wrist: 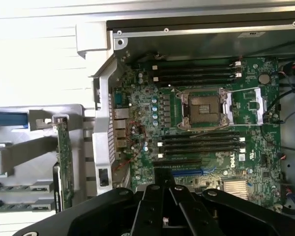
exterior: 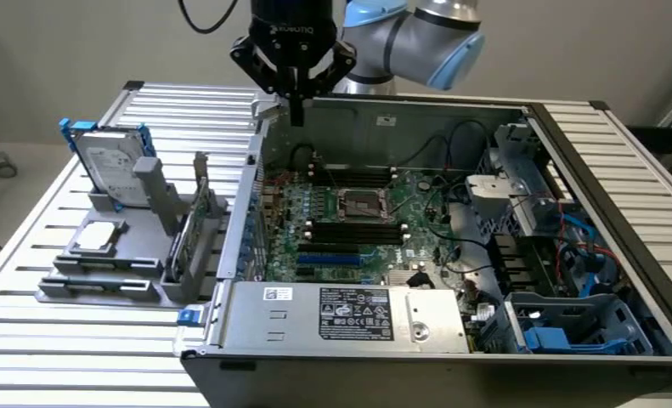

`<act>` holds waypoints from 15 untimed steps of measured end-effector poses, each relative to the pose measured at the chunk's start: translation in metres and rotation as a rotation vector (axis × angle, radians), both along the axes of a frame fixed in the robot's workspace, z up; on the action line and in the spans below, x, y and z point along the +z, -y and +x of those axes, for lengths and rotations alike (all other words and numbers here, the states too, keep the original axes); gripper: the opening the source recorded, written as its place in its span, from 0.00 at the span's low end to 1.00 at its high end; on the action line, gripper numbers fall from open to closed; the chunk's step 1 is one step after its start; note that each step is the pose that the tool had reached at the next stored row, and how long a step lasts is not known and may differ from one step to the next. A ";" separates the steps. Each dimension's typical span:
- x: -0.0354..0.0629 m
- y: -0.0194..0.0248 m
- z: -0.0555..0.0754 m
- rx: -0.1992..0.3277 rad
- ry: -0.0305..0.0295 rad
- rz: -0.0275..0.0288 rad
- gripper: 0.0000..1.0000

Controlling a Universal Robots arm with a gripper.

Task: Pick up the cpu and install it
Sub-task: 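Reach for the cpu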

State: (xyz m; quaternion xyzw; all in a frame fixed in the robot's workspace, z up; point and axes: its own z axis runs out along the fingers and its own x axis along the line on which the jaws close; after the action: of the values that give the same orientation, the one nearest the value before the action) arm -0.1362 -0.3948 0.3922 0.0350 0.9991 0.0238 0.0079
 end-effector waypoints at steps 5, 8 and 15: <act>-0.0024 -0.0090 -0.023 0.000 0.0000 0.0001 0.11; -0.0036 -0.0128 -0.036 0.000 -0.0001 0.0001 0.11; -0.0094 -0.0189 -0.068 0.000 -0.0007 -0.0017 0.11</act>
State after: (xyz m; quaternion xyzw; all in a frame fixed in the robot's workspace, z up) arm -0.2047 -0.3759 0.3829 0.0350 0.9991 0.0230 0.0076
